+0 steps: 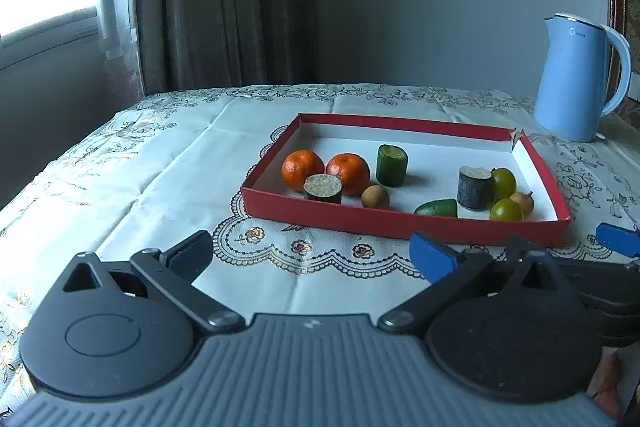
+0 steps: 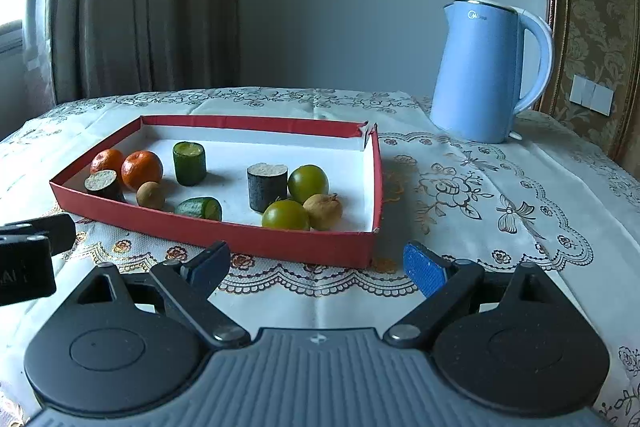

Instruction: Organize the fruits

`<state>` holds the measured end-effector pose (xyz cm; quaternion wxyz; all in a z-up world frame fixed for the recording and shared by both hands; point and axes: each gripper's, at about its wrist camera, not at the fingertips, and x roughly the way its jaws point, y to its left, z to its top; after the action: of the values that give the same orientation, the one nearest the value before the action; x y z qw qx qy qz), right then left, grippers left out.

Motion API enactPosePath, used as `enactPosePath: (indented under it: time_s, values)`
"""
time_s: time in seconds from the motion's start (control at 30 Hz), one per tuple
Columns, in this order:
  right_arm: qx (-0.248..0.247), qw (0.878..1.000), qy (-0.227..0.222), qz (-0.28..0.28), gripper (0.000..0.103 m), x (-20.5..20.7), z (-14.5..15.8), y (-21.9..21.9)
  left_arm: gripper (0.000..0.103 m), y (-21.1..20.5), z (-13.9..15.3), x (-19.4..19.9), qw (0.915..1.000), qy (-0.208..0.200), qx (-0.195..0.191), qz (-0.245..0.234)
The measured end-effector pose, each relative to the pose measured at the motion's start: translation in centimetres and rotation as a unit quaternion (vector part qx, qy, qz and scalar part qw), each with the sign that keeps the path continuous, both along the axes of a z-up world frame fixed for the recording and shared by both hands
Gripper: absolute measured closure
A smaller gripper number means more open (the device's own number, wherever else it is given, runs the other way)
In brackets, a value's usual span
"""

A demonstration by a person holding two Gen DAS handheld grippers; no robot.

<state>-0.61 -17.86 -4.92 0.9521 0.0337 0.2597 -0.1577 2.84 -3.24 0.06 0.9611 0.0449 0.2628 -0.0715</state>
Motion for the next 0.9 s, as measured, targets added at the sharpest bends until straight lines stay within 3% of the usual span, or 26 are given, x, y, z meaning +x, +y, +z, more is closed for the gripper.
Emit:
enactPosePath:
  time_s: [0.9]
  values:
    - [0.002, 1.000, 0.005, 0.001, 0.009, 0.39, -0.29, 0.09, 0.000, -0.01, 0.29, -0.32, 0.9999, -0.004, -0.008, -0.011]
